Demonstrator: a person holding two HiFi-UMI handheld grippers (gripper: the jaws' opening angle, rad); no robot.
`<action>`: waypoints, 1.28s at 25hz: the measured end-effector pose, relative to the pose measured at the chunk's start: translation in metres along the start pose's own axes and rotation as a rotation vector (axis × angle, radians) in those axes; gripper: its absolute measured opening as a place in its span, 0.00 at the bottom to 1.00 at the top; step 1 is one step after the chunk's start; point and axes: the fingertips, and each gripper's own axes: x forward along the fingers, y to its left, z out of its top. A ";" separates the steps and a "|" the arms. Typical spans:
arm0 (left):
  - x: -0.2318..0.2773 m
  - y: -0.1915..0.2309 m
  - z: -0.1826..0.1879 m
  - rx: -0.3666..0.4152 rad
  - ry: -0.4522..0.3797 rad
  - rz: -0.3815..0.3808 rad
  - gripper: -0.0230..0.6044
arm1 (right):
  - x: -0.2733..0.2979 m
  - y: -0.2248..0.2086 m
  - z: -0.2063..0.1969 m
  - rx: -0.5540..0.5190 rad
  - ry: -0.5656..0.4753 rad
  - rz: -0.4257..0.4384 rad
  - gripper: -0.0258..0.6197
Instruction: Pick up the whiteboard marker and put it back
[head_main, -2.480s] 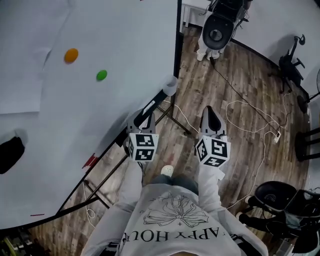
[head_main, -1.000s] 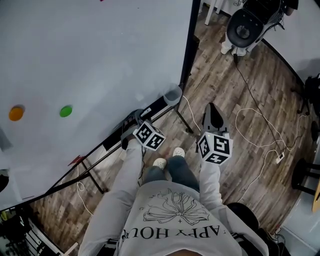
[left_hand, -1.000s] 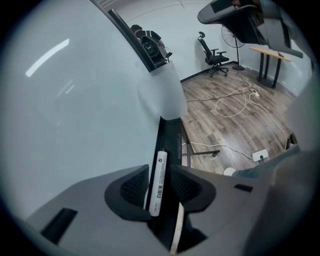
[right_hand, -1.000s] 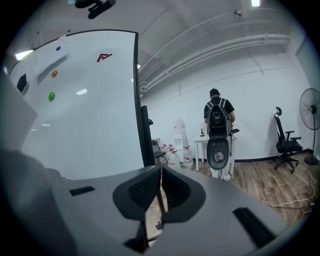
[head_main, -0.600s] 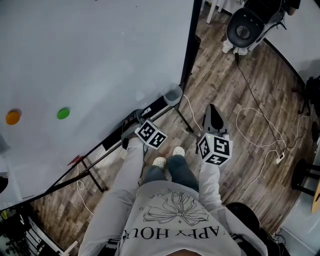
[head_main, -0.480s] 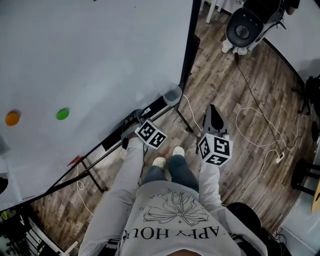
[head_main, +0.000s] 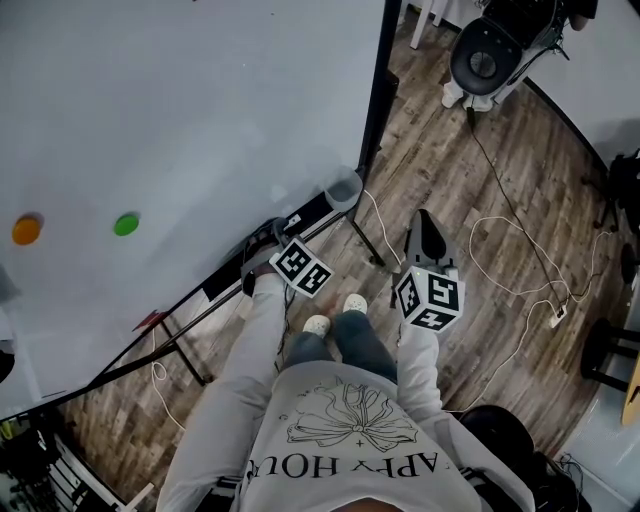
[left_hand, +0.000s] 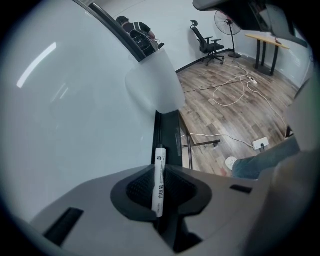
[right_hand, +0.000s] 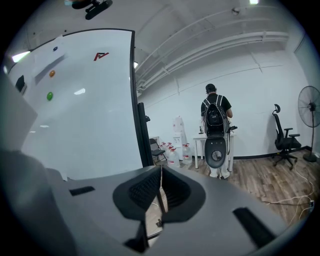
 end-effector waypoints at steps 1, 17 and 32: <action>0.000 0.000 0.000 -0.005 -0.004 -0.003 0.13 | 0.000 0.000 0.000 -0.001 0.000 0.001 0.05; -0.066 0.034 0.043 -0.292 -0.299 0.005 0.13 | -0.007 0.010 0.015 0.000 -0.036 0.025 0.05; -0.178 0.103 0.144 -0.696 -0.969 -0.121 0.13 | -0.006 -0.006 0.044 0.004 -0.102 0.027 0.05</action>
